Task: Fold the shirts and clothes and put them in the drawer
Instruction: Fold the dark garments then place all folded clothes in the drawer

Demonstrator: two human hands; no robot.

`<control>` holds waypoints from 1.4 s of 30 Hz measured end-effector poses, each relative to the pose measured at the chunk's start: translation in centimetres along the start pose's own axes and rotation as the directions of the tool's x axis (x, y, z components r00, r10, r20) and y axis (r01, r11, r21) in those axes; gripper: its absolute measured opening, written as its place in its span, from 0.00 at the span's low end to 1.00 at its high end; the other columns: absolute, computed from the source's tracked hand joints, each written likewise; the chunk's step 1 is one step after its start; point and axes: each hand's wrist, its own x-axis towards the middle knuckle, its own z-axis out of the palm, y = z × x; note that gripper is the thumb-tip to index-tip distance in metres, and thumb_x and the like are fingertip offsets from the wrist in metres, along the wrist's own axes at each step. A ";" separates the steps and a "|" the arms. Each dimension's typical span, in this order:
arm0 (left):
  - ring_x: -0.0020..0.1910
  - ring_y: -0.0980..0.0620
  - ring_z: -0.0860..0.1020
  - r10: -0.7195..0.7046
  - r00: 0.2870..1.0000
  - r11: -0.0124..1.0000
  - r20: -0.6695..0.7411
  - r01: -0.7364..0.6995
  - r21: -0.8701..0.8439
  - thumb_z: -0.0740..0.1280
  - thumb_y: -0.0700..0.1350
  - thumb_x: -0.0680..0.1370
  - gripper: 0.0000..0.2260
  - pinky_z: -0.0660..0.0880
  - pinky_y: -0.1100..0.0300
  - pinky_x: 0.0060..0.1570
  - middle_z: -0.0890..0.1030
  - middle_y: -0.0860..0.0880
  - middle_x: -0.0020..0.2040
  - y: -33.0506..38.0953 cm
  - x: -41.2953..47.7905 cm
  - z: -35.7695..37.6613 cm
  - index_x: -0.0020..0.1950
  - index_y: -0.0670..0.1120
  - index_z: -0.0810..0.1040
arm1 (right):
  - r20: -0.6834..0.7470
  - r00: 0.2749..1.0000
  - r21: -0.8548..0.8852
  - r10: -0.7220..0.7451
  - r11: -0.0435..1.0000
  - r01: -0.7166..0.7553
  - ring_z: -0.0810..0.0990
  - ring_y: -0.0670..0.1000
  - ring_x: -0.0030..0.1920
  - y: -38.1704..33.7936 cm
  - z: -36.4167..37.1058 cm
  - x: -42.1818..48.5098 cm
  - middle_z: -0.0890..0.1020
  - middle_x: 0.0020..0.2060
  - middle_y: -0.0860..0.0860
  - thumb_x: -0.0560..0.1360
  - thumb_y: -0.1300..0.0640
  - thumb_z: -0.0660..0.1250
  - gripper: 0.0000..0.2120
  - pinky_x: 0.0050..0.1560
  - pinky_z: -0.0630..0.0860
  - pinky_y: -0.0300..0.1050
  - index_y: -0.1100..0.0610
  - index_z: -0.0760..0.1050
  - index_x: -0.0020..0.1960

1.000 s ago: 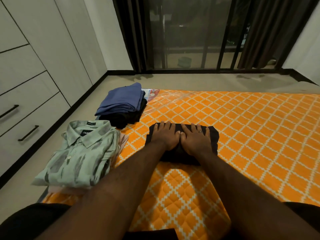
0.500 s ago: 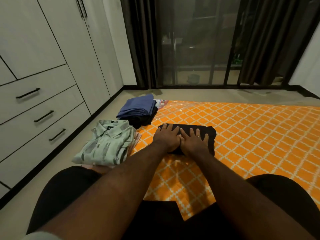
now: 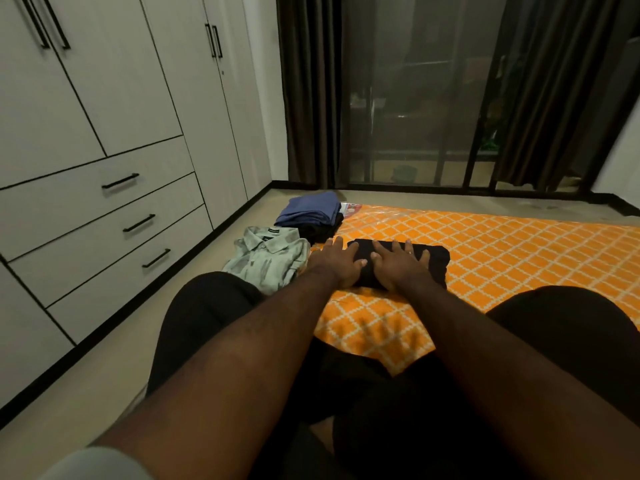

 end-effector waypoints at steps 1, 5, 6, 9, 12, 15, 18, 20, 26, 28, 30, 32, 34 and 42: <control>0.82 0.41 0.50 -0.003 1.000 1.000 -0.006 0.003 -0.001 0.51 0.64 0.84 0.29 0.58 0.40 0.76 0.52 0.44 0.83 -0.2 -0.7 -0.5 0.83 0.54 0.54 | -0.004 1.000 -0.007 -0.006 1.000 0.006 0.42 0.61 0.82 -0.7 -0.6 -0.3 0.51 0.83 0.54 0.85 0.40 0.43 0.26 0.76 0.40 0.72 0.39 0.47 0.83; 0.81 0.41 0.53 -0.008 0.998 1.000 -0.069 0.007 -0.015 0.52 0.64 0.84 0.29 0.61 0.40 0.74 0.54 0.43 0.83 -0.7 -2.9 -3.1 0.82 0.54 0.56 | -0.021 0.999 -0.036 -0.024 0.999 0.023 0.44 0.61 0.82 -2.8 -2.4 -1.4 0.52 0.83 0.54 0.85 0.39 0.44 0.26 0.76 0.41 0.72 0.39 0.49 0.82; 0.81 0.41 0.54 -0.013 0.997 1.000 -0.082 0.011 -0.023 0.52 0.64 0.84 0.28 0.61 0.40 0.74 0.55 0.43 0.82 -0.9 -3.3 -3.6 0.82 0.54 0.57 | -0.021 0.999 -0.045 -0.027 0.999 0.026 0.44 0.61 0.82 -3.1 -2.5 -1.8 0.52 0.83 0.54 0.85 0.39 0.44 0.26 0.76 0.41 0.72 0.39 0.49 0.82; 0.79 0.40 0.58 -0.031 0.995 0.999 -0.100 0.030 -0.017 0.52 0.65 0.83 0.29 0.64 0.39 0.71 0.59 0.43 0.81 -1.5 -3.8 -4.8 0.81 0.55 0.58 | -0.016 0.999 -0.062 -0.039 0.997 0.038 0.43 0.61 0.82 -4.4 -3.0 -2.5 0.51 0.83 0.55 0.85 0.41 0.44 0.26 0.76 0.42 0.72 0.38 0.48 0.82; 0.78 0.39 0.61 -0.048 0.994 0.999 -0.099 0.048 -0.010 0.53 0.64 0.83 0.28 0.67 0.39 0.70 0.60 0.42 0.80 -2.2 -4.6 -5.9 0.81 0.56 0.57 | -0.010 0.999 -0.040 -0.051 0.998 0.051 0.43 0.61 0.82 -5.9 -3.7 -3.1 0.51 0.83 0.55 0.85 0.41 0.44 0.26 0.76 0.41 0.72 0.38 0.48 0.82; 0.74 0.38 0.67 -0.065 0.991 0.998 -0.117 0.065 -0.006 0.54 0.63 0.83 0.26 0.71 0.41 0.67 0.64 0.43 0.78 -3.3 -5.2 -7.2 0.80 0.57 0.61 | -0.002 0.997 -0.019 -0.083 0.996 0.083 0.42 0.61 0.82 -7.5 -4.3 -3.4 0.50 0.83 0.55 0.85 0.42 0.45 0.26 0.76 0.42 0.73 0.38 0.47 0.83; 0.71 0.40 0.71 -0.122 0.984 0.992 -0.129 0.117 -0.041 0.54 0.65 0.82 0.26 0.72 0.43 0.65 0.68 0.43 0.76 -4.8 -6.0 -8.2 0.78 0.57 0.64 | -0.069 0.991 0.045 -0.117 0.992 0.120 0.43 0.60 0.83 -9.1 -4.6 -3.4 0.51 0.83 0.55 0.85 0.42 0.45 0.26 0.77 0.42 0.73 0.38 0.50 0.82; 0.70 0.40 0.71 -0.174 0.976 0.984 -0.132 0.166 -0.066 0.53 0.66 0.82 0.26 0.72 0.43 0.65 0.69 0.43 0.75 -5.8 -6.9 -8.8 0.78 0.57 0.64 | -0.124 0.980 0.060 -0.156 0.985 0.164 0.44 0.60 0.83 -10.2 -4.7 -3.5 0.52 0.83 0.55 0.85 0.42 0.45 0.25 0.77 0.43 0.72 0.39 0.51 0.82; 0.74 0.41 0.68 -0.273 0.954 0.962 -0.124 0.270 -0.043 0.51 0.67 0.82 0.29 0.69 0.44 0.66 0.65 0.43 0.77 -9.1 -9.3 -9.0 0.81 0.58 0.57 | -0.141 0.962 0.071 -0.232 0.967 0.244 0.44 0.58 0.83 -12.3 -3.6 -3.6 0.51 0.83 0.55 0.84 0.35 0.43 0.27 0.77 0.43 0.69 0.38 0.51 0.82; 0.74 0.41 0.67 -0.287 0.948 0.958 -0.133 0.285 -0.037 0.50 0.67 0.82 0.29 0.69 0.44 0.65 0.64 0.44 0.78 -9.9 -9.9 -8.9 0.81 0.57 0.56 | -0.119 0.963 0.059 -0.242 0.966 0.250 0.44 0.59 0.83 -12.4 -3.5 -3.7 0.51 0.83 0.55 0.84 0.34 0.44 0.27 0.77 0.43 0.69 0.37 0.52 0.82; 0.75 0.42 0.67 -0.297 0.944 0.955 -0.144 0.295 -0.032 0.50 0.67 0.82 0.29 0.69 0.45 0.66 0.64 0.44 0.78 -10.4 -10.7 -8.9 0.82 0.57 0.56 | -0.109 0.960 0.037 -0.256 0.964 0.262 0.43 0.59 0.83 -12.6 -3.5 -4.0 0.51 0.83 0.55 0.83 0.34 0.44 0.28 0.77 0.44 0.70 0.38 0.51 0.82; 0.76 0.42 0.66 -0.299 0.944 0.954 -0.139 0.299 -0.024 0.50 0.67 0.82 0.30 0.69 0.44 0.67 0.62 0.44 0.79 -10.7 -11.2 -9.1 0.82 0.57 0.55 | -0.110 0.952 0.010 -0.284 0.958 0.287 0.42 0.59 0.83 -12.9 -3.6 -4.1 0.50 0.83 0.55 0.83 0.34 0.44 0.28 0.78 0.44 0.70 0.38 0.50 0.82; 0.77 0.42 0.64 -0.305 0.943 0.952 -0.130 0.305 -0.023 0.49 0.67 0.82 0.30 0.67 0.44 0.68 0.60 0.44 0.80 -11.4 -11.4 -9.5 0.82 0.57 0.55 | -0.117 0.942 -0.009 -0.315 0.949 0.316 0.42 0.59 0.83 -13.4 -3.5 -4.1 0.51 0.83 0.55 0.84 0.34 0.44 0.28 0.77 0.45 0.69 0.38 0.50 0.82; 0.77 0.42 0.64 -0.317 0.939 0.941 -0.133 0.295 -0.167 0.51 0.65 0.83 0.29 0.67 0.43 0.69 0.60 0.45 0.81 -19.0 -7.6 -9.3 0.82 0.57 0.55 | -0.154 0.889 -0.127 -0.431 0.901 0.414 0.42 0.57 0.83 -18.0 -1.1 -1.6 0.51 0.83 0.56 0.83 0.34 0.44 0.29 0.78 0.45 0.68 0.38 0.50 0.82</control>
